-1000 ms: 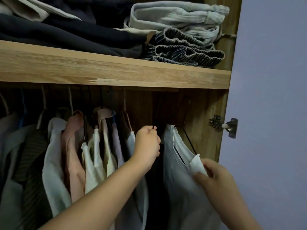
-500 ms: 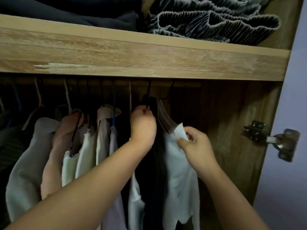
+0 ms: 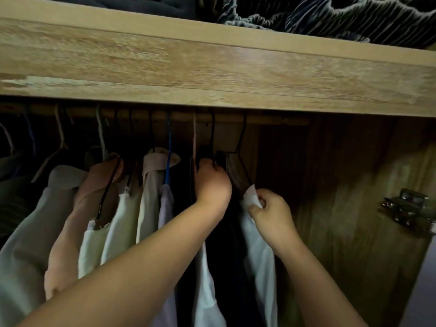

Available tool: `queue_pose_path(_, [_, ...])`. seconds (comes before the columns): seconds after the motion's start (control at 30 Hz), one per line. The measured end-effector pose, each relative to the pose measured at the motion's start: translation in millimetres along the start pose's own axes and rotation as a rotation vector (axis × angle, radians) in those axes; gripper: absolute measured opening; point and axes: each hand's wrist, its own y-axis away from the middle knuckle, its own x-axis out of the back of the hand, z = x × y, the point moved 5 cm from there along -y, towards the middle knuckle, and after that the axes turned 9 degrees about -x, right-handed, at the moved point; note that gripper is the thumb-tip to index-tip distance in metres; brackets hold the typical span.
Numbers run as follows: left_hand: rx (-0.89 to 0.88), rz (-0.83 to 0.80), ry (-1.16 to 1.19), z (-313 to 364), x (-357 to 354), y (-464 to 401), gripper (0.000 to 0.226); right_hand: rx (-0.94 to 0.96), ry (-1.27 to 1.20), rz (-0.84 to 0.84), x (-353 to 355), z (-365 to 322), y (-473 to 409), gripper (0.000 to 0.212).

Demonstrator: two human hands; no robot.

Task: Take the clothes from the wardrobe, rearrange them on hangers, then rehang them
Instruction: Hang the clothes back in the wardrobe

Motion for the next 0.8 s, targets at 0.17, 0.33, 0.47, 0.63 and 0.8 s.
queue_pose_path(0.17, [0.136,-0.193,0.063,-5.1,-12.0,7.8,0.017,0.018,0.116,0.108,16.1,0.0,6.9,0.04])
queue_pose_path(0.33, [0.168,-0.33,0.13,1.4,-7.6,19.7,0.036,-0.025,0.359,0.02,23.5,-5.4,7.9,0.025])
queue_pose_path(0.47, [0.002,-0.433,-0.095,10.2,5.8,28.4,0.028,-0.084,0.398,-0.042,29.6,0.4,26.9,0.006])
queue_pose_path(0.63, [-0.278,-0.516,-0.476,23.2,32.4,44.0,0.04,-0.206,0.428,-0.097,36.2,10.3,67.9,0.01])
queue_pose_path(0.8, [-0.36,-0.62,-0.387,26.1,48.4,86.4,0.034,-0.373,0.566,-0.208,34.7,33.2,123.5,0.022])
